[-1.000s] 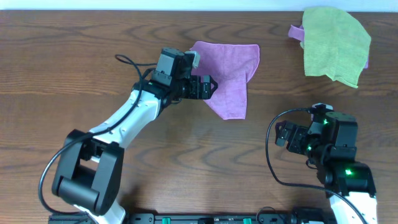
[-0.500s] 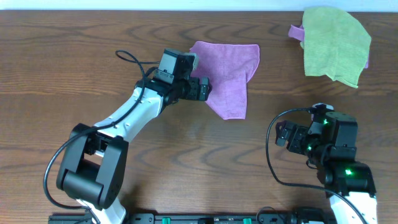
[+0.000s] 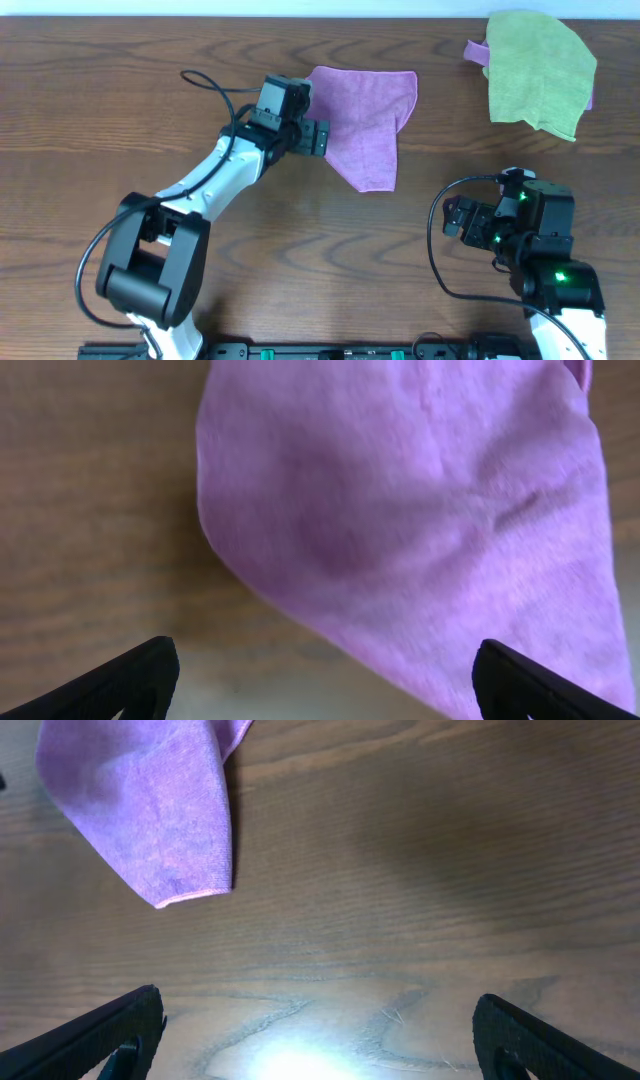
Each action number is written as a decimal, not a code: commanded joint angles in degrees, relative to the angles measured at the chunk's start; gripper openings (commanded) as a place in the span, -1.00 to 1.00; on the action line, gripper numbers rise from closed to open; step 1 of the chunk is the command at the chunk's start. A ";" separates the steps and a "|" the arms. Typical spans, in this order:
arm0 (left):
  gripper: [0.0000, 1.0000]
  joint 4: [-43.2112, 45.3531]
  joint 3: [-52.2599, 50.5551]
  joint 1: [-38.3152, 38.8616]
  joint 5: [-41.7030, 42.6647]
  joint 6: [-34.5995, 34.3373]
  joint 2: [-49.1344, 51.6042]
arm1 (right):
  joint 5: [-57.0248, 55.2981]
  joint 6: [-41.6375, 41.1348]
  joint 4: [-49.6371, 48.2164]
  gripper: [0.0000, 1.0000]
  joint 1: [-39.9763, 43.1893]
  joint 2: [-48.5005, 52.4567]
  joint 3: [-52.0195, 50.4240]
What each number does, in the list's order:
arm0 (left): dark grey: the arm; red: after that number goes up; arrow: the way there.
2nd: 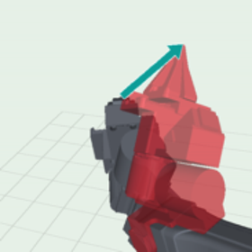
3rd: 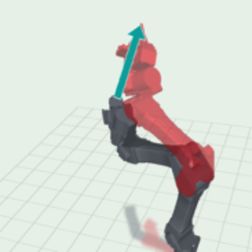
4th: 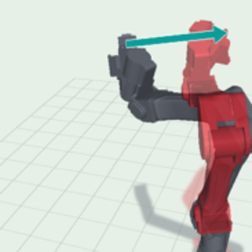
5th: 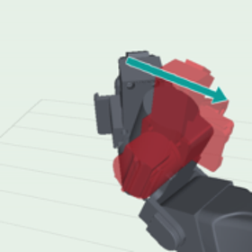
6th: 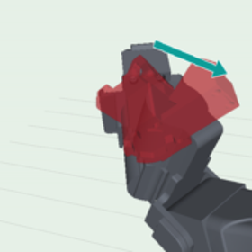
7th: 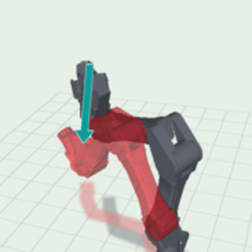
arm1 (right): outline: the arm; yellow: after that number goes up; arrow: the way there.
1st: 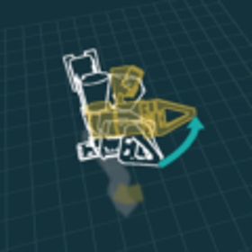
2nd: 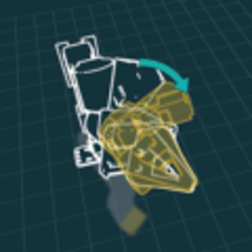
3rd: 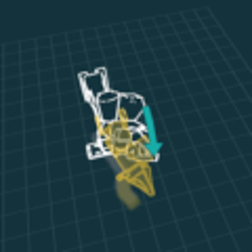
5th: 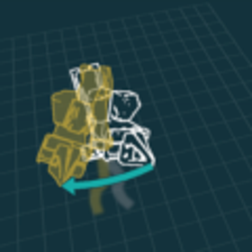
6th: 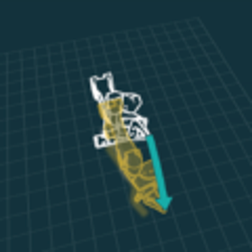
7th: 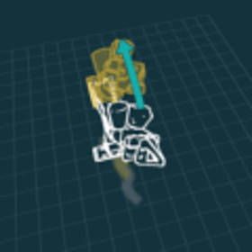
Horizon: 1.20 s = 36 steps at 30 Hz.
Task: Fold the cloth
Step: 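Reach the left gripper to the purple cloth's left corner and grasp it, then drag the grasped corner left and down to reposition the purple cloth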
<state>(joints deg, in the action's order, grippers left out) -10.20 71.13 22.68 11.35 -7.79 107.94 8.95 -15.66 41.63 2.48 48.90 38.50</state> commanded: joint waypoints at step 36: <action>0.29 -3.26 14.53 -2.89 1.62 2.84 16.41 | -1.07 0.74 0.59 0.99 -0.31 -0.13 0.07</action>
<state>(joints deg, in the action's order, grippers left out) -13.23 84.36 19.94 11.70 -4.49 123.46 8.29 -15.66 42.19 2.48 48.90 38.50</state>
